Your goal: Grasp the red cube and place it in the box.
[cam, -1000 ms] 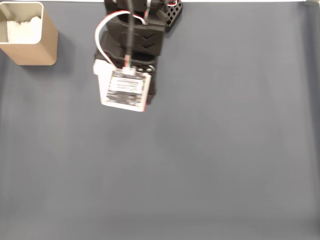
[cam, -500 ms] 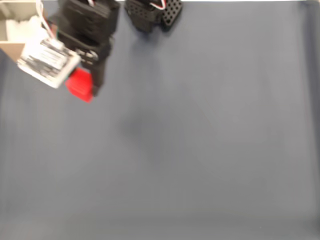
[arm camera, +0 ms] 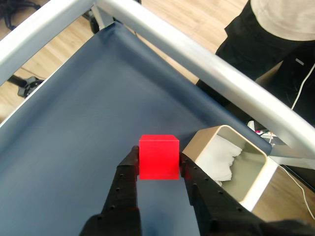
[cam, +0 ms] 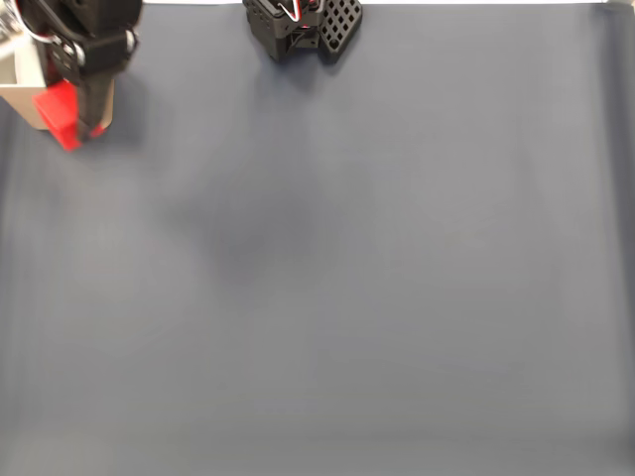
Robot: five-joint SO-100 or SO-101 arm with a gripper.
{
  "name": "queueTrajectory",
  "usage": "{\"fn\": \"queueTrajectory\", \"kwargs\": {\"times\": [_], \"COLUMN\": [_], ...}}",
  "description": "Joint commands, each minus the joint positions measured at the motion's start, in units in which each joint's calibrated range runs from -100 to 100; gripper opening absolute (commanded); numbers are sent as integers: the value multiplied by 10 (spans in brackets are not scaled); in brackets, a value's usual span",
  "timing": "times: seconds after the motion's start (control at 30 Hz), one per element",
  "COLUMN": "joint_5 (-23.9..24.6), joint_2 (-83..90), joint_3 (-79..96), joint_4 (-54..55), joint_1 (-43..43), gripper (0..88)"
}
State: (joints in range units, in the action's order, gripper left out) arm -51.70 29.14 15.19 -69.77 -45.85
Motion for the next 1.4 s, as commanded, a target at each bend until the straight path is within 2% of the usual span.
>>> {"fn": "queueTrajectory", "kwargs": {"times": [0.0, 0.57, 1.37], "joint_5": [2, 25, 21], "joint_2": [6, 43, 105], "joint_3": [-20, 65, 159], "joint_4": [33, 98, 146], "joint_1": [-39, -136, -216], "gripper": [0, 0, 0]}}
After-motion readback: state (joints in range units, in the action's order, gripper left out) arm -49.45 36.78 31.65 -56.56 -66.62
